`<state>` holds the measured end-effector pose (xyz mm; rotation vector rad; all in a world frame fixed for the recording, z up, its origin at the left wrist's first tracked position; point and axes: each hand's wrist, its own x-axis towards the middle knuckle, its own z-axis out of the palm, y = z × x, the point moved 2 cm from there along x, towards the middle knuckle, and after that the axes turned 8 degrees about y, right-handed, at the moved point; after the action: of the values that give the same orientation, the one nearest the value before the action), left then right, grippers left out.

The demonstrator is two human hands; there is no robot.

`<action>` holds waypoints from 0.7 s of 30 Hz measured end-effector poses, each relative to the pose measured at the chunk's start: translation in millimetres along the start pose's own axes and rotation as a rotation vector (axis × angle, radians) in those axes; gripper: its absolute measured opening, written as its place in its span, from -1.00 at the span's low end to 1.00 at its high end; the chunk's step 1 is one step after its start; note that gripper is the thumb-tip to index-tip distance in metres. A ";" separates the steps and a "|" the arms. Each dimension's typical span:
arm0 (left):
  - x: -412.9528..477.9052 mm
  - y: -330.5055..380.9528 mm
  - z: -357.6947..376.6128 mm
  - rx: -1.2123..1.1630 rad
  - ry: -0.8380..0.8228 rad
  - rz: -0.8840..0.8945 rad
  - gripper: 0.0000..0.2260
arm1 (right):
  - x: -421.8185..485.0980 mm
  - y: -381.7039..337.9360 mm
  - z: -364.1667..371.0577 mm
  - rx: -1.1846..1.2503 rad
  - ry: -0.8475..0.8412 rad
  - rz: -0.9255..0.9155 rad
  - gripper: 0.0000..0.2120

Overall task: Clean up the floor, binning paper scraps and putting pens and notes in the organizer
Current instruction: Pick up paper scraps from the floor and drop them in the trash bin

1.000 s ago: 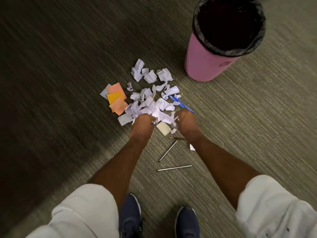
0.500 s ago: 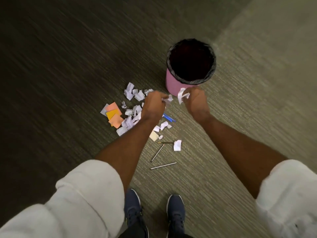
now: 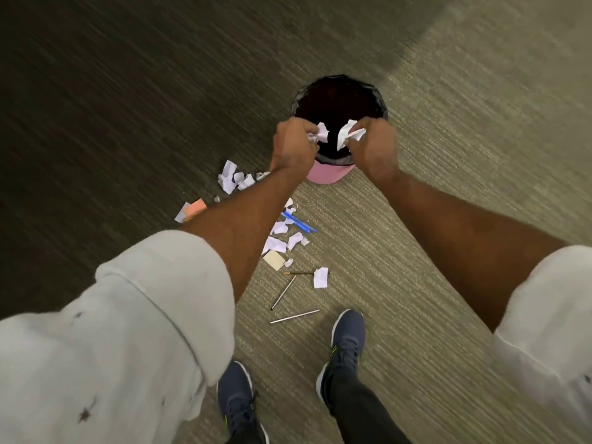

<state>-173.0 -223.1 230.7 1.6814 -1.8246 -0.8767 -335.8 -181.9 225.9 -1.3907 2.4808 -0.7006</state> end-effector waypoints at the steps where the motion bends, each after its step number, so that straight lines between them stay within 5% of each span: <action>1: 6.6 3.5 8.5 -0.001 -0.001 -0.007 -0.73 | 9.4 5.0 0.8 0.008 0.005 0.018 -0.81; 5: 36.7 15.7 44.1 0.017 0.004 -0.006 -0.75 | 44.0 26.1 5.5 0.046 0.008 0.066 -0.76; 9: 57.6 23.5 74.4 0.045 0.012 -0.011 -0.70 | 67.2 44.7 12.9 0.069 -0.074 0.018 -0.49; 21: 52.5 31.4 86.6 0.106 -0.032 -0.055 -0.62 | 63.8 73.9 17.6 0.092 -0.099 -0.083 -0.64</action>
<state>-263.4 -263.9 193.4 1.7995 -1.8842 -0.8475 -417.7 -208.6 176.7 -1.4648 2.2971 -0.7337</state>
